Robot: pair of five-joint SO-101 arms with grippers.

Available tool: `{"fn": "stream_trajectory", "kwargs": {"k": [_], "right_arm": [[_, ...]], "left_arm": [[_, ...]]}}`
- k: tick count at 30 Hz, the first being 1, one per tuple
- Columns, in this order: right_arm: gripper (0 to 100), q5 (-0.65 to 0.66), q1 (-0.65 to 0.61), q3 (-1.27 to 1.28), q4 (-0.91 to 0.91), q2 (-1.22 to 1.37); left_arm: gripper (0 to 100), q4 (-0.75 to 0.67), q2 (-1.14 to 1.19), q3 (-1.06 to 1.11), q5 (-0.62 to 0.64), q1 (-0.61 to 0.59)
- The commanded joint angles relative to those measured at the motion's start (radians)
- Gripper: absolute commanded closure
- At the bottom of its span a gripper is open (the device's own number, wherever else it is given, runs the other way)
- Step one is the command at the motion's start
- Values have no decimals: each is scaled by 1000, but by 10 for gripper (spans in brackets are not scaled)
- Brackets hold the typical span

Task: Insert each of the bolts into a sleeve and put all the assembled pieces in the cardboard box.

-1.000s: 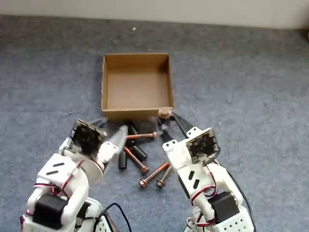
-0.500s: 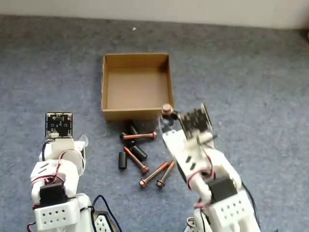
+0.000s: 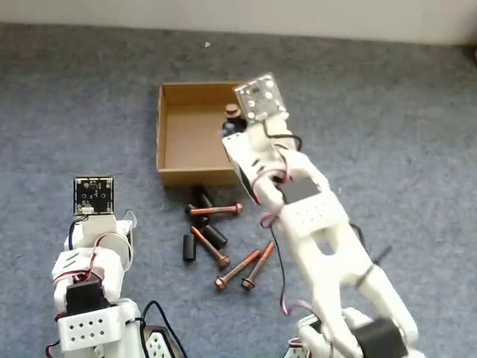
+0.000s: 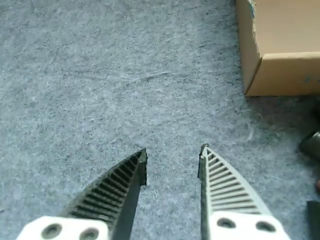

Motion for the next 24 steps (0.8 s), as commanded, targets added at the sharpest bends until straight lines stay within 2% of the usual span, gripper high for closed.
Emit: {"fn": "stream_trajectory", "kwargs": {"k": [1, 10, 13, 16, 24], "right_arm": [[993, -8, 15, -99, -114, 119], [991, -14, 38, -177, -137, 335], [947, -14, 42, -176, -133, 351], [882, -14, 42, -182, -44, 346], [878, -14, 24, -297, 331, 213]], "left_arm": [[807, -23, -8, -5, -12, -8], [807, -23, -8, -4, -12, -10], [807, -23, -8, -4, -12, -10], [807, -23, -8, -4, -12, -10], [807, -23, -8, -4, -12, -10]]}}
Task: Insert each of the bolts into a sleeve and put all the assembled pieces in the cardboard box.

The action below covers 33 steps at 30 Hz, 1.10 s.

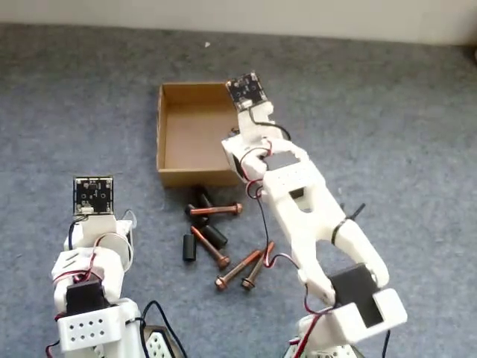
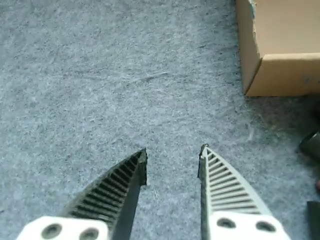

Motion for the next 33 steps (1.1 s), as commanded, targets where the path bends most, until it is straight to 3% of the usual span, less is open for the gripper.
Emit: {"fn": "stream_trajectory", "kwargs": {"k": [1, 10, 17, 23, 33], "right_arm": [[878, -5, -13, -81, 179, -130], [878, -5, -222, -82, 562, -246], [878, 0, -340, -87, 642, -120], [878, 0, -354, -90, 671, 54], [878, 0, -378, -82, 616, 74]], "left_arm": [[807, -23, -8, -4, -12, -10], [807, -23, -8, -2, -12, -10], [807, -23, -8, -2, -12, -10], [807, -23, -8, -1, -12, -10], [807, -23, -8, -1, -12, -10]]}}
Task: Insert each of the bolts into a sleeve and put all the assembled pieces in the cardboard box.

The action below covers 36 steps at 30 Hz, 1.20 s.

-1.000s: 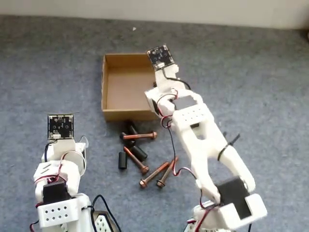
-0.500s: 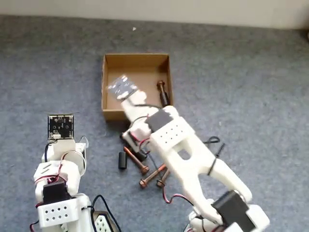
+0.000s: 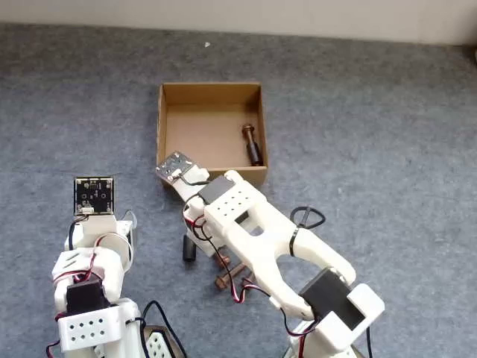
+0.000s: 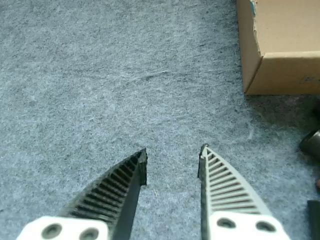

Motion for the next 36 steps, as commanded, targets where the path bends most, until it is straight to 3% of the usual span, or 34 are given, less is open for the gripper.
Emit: {"fn": "stream_trajectory", "kwargs": {"k": [1, 11, 16, 21, 29, 36], "right_arm": [[878, 0, -12, -44, -65, -4], [880, 0, 19, -33, -104, 147], [986, 86, 39, -27, -94, 182], [992, 107, 42, -35, -2, 170], [992, 106, 65, -64, 104, -166], [992, 101, 234, -58, 239, -423]], "left_arm": [[807, -23, -8, -4, -12, -10], [807, -20, -8, -4, -12, -10], [807, -20, -8, -4, -12, -10], [807, -21, -8, -2, -12, -10], [810, -21, -8, -2, -12, -10], [811, -23, -8, -4, -12, -5]]}}
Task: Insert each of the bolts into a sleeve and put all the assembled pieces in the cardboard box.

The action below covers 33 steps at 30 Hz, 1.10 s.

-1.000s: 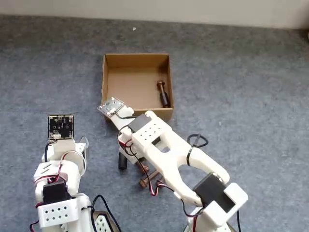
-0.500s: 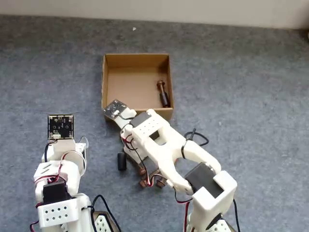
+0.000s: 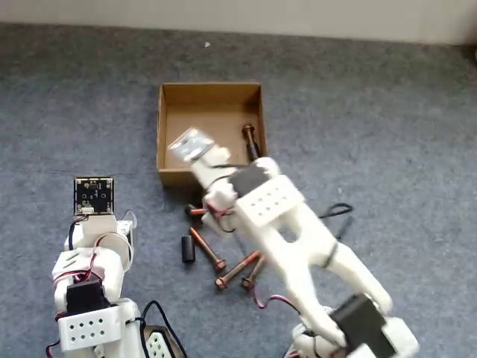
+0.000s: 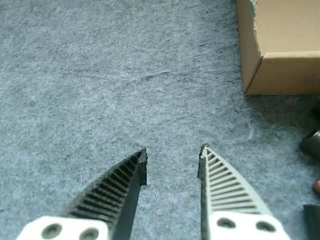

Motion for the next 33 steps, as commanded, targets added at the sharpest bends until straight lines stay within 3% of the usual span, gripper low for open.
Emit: {"fn": "stream_trajectory", "kwargs": {"k": [1, 12, 23, 30, 33], "right_arm": [[992, -14, 124, -16, 65, -153], [992, -48, 354, 404, -131, -532], [992, -175, 510, 679, -417, -679], [992, -203, 631, 742, -522, -693], [992, -221, 648, 742, -530, -690]], "left_arm": [[811, -23, -8, -5, -12, -5], [808, -17, -7, -117, -15, 8], [811, 278, 16, -486, -224, 383], [811, 284, 404, -679, -250, 530], [811, 295, 616, -786, -356, 602]]}}
